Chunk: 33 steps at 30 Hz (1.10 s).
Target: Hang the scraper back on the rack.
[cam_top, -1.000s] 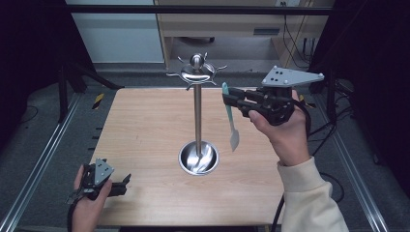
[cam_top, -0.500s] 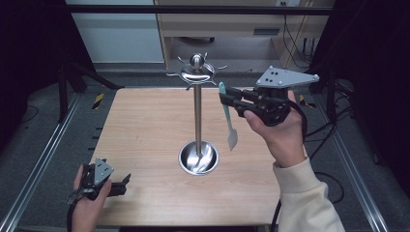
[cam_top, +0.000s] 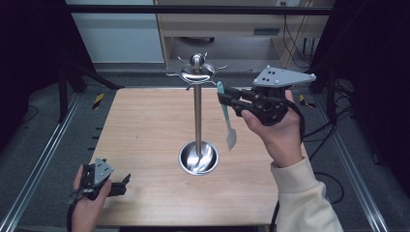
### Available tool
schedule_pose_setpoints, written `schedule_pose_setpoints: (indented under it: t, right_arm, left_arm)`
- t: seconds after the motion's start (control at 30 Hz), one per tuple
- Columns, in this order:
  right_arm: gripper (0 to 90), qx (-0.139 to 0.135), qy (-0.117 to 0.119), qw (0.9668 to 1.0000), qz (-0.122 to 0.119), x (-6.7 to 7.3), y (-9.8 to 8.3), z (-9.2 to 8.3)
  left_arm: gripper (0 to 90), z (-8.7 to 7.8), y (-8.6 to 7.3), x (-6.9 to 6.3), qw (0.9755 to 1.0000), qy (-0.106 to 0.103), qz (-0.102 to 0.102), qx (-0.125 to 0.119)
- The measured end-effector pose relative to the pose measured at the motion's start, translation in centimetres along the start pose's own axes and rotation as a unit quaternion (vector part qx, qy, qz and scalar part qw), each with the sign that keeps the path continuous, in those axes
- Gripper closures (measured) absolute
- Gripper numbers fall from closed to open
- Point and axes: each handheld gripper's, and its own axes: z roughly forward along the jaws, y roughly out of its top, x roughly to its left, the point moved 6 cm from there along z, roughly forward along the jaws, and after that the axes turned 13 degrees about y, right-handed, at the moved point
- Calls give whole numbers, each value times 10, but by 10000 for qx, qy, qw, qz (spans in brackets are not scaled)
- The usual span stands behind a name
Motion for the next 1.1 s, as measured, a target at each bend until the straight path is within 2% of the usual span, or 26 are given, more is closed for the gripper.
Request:
schedule_pose_setpoints:
  t: [1.1]
  right_arm:
    - [743, -33, -178, 9998, 116, -3, -1, 16]
  left_arm:
    - [30, 0, 0, -1, 10000, -8, 14, -1]
